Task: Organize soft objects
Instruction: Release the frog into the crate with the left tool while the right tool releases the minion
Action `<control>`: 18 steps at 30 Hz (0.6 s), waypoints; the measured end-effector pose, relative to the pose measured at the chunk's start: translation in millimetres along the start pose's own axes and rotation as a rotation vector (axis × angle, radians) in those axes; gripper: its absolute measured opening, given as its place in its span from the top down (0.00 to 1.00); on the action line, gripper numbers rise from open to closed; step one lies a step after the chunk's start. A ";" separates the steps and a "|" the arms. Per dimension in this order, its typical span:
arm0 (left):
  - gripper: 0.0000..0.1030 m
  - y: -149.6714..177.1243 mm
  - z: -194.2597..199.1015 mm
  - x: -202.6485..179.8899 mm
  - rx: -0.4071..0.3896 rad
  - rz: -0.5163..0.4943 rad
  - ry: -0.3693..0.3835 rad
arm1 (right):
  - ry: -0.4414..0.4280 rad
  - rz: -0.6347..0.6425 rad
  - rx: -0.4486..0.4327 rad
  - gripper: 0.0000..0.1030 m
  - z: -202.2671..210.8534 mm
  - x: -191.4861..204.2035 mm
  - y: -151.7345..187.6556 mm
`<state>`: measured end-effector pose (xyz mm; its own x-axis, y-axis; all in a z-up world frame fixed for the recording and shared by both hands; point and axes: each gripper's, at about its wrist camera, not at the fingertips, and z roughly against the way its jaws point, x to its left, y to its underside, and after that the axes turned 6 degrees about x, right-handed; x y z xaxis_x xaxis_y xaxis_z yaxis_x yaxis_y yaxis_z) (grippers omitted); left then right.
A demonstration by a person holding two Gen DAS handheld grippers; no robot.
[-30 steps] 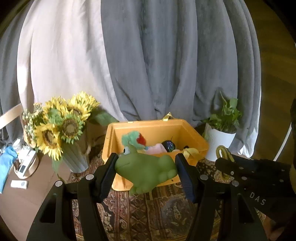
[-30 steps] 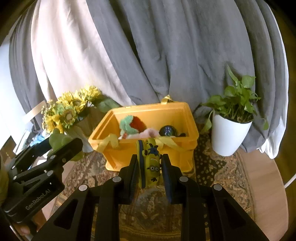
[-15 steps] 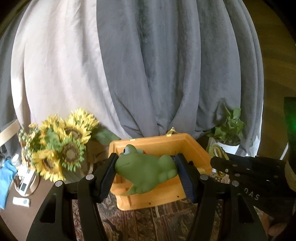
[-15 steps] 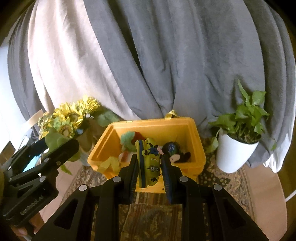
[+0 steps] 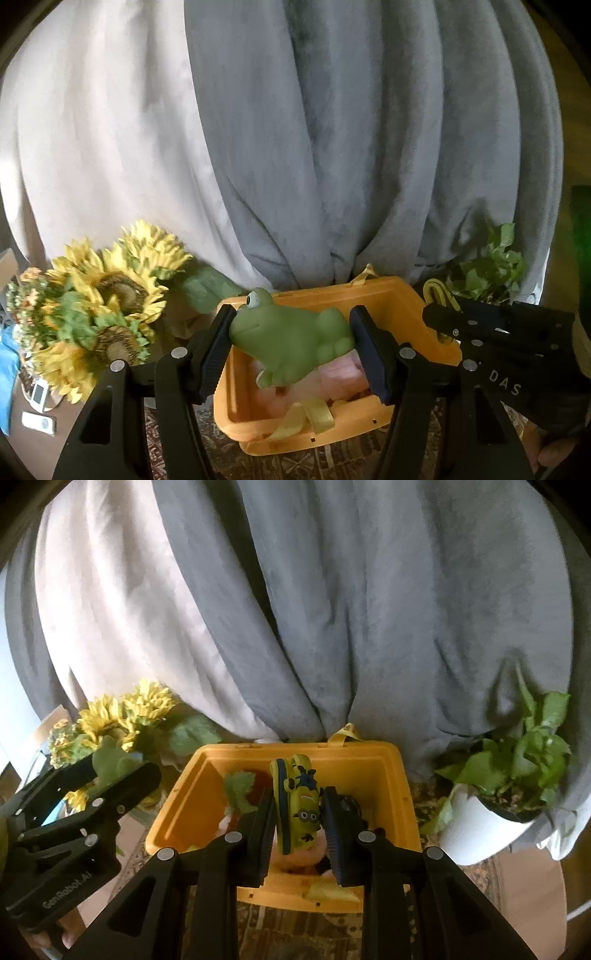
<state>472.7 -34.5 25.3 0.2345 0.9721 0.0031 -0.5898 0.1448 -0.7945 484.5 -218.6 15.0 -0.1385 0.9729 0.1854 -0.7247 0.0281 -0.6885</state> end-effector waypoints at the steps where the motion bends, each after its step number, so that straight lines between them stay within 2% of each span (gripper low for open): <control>1: 0.39 -1.5 -5.3 0.5 0.012 -0.001 0.001 | -0.003 0.000 0.011 0.74 -6.6 -1.2 -3.0; 8: 0.39 -11.7 -53.1 1.1 0.120 -0.027 0.023 | -0.002 0.001 0.103 0.74 -49.6 -12.7 -13.6; 18: 0.38 -12.5 -112.2 -2.3 0.282 -0.051 0.014 | 0.027 -0.014 0.216 0.73 -98.4 -29.1 -18.0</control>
<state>566.3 -59.2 -32.9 0.2787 0.9599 0.0293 -0.7683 0.2411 -0.5930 568.0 -224.8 -47.0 -0.1117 0.9786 0.1730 -0.8547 -0.0058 -0.5191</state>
